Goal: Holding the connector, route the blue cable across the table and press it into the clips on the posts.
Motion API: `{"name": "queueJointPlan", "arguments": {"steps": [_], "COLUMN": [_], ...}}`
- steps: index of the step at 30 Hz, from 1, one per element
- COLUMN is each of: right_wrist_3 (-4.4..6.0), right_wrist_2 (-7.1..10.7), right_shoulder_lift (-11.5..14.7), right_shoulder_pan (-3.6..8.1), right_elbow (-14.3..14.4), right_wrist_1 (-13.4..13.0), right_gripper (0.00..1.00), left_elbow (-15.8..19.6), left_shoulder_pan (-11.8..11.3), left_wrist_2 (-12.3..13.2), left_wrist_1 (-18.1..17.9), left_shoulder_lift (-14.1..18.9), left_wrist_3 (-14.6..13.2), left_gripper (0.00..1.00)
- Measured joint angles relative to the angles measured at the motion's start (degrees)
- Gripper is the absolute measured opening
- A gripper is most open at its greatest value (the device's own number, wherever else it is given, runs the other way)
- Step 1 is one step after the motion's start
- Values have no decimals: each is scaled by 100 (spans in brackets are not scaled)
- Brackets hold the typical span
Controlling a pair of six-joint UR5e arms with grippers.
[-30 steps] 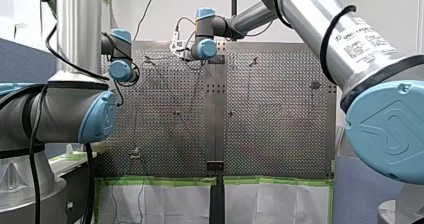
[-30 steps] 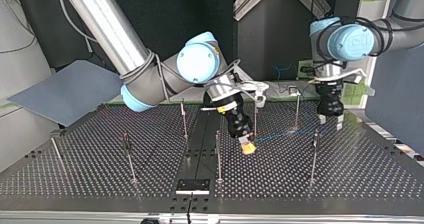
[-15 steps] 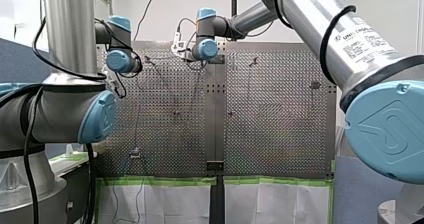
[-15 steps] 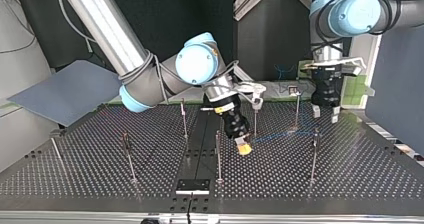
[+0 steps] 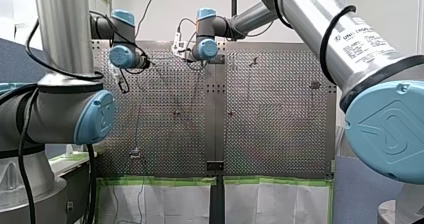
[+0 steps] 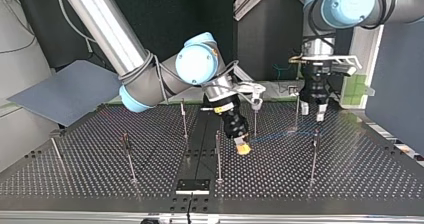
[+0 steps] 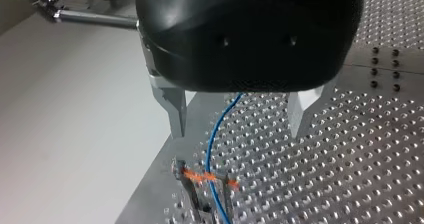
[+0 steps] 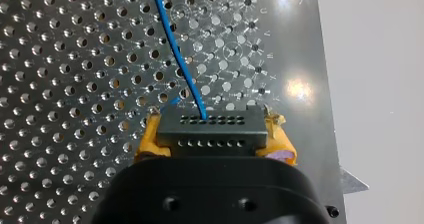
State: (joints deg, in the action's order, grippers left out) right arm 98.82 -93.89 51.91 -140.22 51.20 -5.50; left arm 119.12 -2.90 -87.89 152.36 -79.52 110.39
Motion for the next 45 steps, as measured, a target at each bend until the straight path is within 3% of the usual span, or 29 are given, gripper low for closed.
{"name": "queueJointPlan", "arguments": {"steps": [7,15,23,37,45], "right_wrist_3": [-1,-2,-2,-2,4], "right_wrist_2": [-31,-34,-34,-26,-18], "right_shoulder_lift": [0,0,0,0,0], "right_shoulder_pan": [45,82,86,100,118], "right_elbow": [0,-2,0,-1,0], "right_wrist_1": [11,13,13,7,4], "right_gripper": [0,0,0,0,0], "left_elbow": [-180,-532,-861,-1467,-1635], "left_shoulder_pan": [143,276,362,490,538], "left_wrist_2": [-1,-15,-90,-354,-496], "left_wrist_1": [162,354,436,558,436], "left_shoulder_lift": [5,-239,-337,-1132,-1331], "left_wrist_3": [-371,-670,-667,-850,-853], "left_gripper": [100,100,100,100,100]}}
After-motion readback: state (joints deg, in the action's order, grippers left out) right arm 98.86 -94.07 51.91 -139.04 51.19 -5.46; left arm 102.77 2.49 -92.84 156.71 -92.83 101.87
